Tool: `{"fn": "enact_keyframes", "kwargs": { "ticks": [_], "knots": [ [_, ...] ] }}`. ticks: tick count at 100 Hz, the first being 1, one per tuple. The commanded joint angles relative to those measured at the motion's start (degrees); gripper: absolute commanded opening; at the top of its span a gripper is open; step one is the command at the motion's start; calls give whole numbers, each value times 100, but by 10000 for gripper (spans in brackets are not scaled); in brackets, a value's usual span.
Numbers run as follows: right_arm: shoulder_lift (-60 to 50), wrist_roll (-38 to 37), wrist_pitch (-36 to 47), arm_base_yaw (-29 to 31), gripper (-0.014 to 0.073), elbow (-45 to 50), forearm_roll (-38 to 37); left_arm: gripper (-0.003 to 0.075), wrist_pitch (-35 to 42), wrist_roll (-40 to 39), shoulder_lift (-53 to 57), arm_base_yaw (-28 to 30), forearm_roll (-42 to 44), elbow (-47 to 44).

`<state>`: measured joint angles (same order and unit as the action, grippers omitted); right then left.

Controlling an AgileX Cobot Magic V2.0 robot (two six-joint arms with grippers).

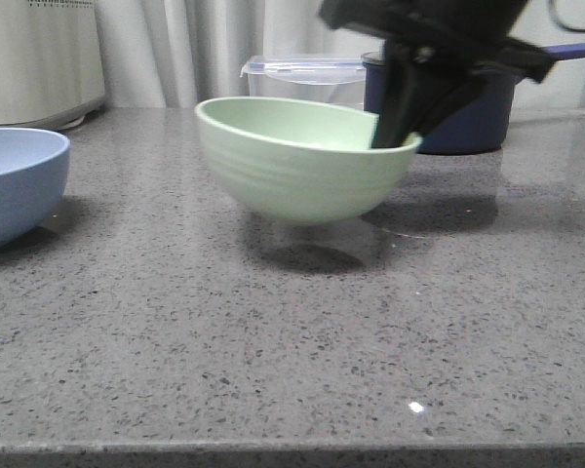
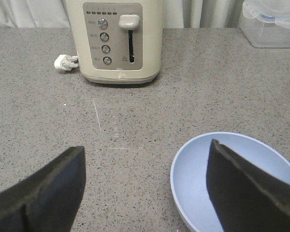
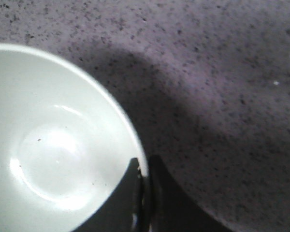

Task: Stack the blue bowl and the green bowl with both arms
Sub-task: 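Grasp the pale green bowl rim with the right gripper and lift, then lower the green bowl onto the table center and release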

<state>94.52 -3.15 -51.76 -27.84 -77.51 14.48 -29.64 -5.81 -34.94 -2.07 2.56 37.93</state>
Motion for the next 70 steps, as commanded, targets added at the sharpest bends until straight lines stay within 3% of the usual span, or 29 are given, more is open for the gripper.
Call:
{"fn": "enact_keyframes", "kwargs": {
  "ticks": [1, 21, 51, 70],
  "knots": [
    [-45, 68, 223, -93, -80, -357, 140, 514, 384, -50, -21, -9, -29, 203],
    [99, 68, 251, -123, -56, -442, 152, 514, 375, -50, -21, -9, -29, 203],
    [112, 68, 313, -123, 234, -442, 152, 513, 375, -50, -21, -9, -29, 203],
    [-52, 68, 279, -123, 244, -442, 134, 514, 375, -50, -21, -9, -29, 203]
  ]
}}
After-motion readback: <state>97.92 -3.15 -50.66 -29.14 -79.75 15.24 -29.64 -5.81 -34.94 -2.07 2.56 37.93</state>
